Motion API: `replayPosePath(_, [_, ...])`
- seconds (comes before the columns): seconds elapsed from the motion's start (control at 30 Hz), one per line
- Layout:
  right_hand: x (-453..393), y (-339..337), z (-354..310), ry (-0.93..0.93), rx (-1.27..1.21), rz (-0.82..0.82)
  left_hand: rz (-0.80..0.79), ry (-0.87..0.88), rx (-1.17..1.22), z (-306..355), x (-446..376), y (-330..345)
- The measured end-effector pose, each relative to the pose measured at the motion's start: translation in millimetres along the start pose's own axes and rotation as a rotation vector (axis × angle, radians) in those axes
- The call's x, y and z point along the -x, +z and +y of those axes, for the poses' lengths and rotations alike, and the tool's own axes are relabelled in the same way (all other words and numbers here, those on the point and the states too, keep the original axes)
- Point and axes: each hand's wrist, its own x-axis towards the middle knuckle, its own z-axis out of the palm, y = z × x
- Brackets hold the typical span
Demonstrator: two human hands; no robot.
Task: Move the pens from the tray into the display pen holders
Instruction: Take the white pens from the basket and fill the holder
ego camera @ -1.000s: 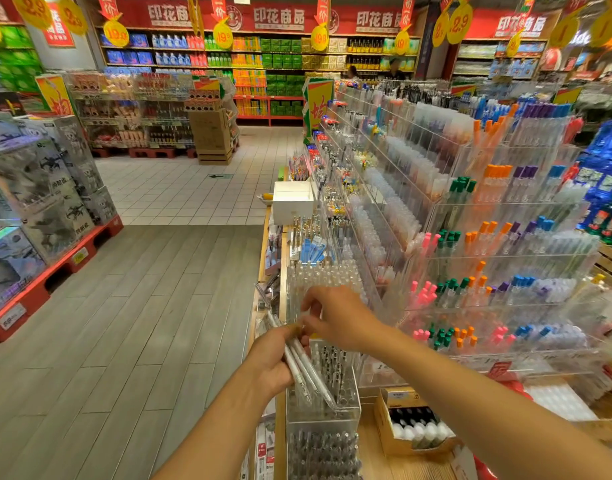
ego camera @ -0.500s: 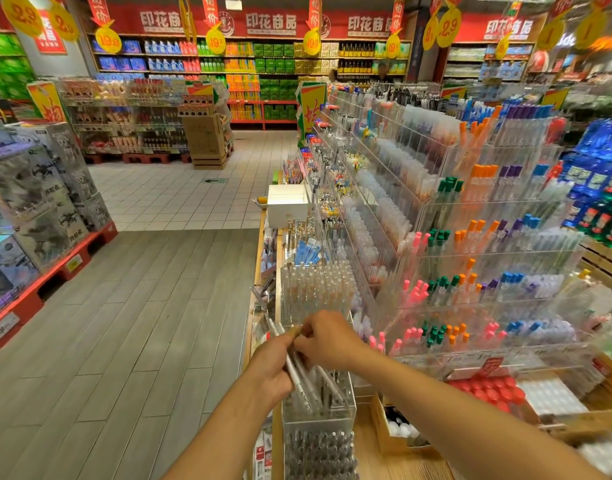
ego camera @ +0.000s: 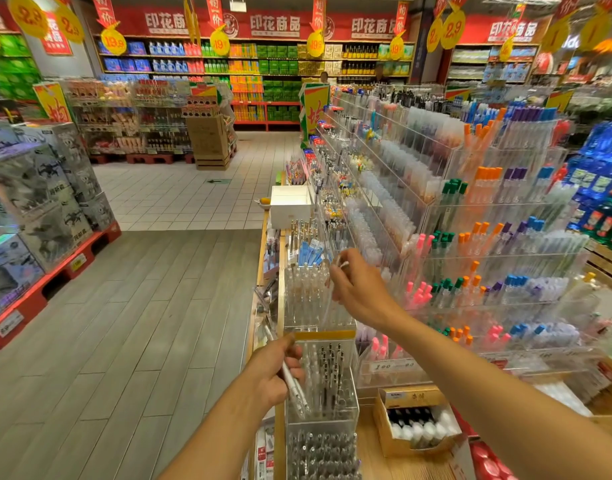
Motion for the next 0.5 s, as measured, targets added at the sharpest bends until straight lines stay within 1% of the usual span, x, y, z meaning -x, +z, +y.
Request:
replayPosePath(0.07, [-6, -2, -2, -0.061, 0.064, 0.01, -0.019, -0.005, -0.018, 1, 1, 0])
replayPosePath(0.17, [-12, 1, 1, -0.112, 0.17, -0.024, -0.023, 0.009, -0.037, 2, 4, 3])
replayPosePath(0.37, [-17, 7, 8, -0.156, 0.195, -0.009, -0.019, 0.044, -0.091, 6, 5, -1])
replayPosePath(0.5, [-26, 7, 9, -0.166, 0.248, -0.027, 0.008, 0.065, -0.118, 8, 3, -3])
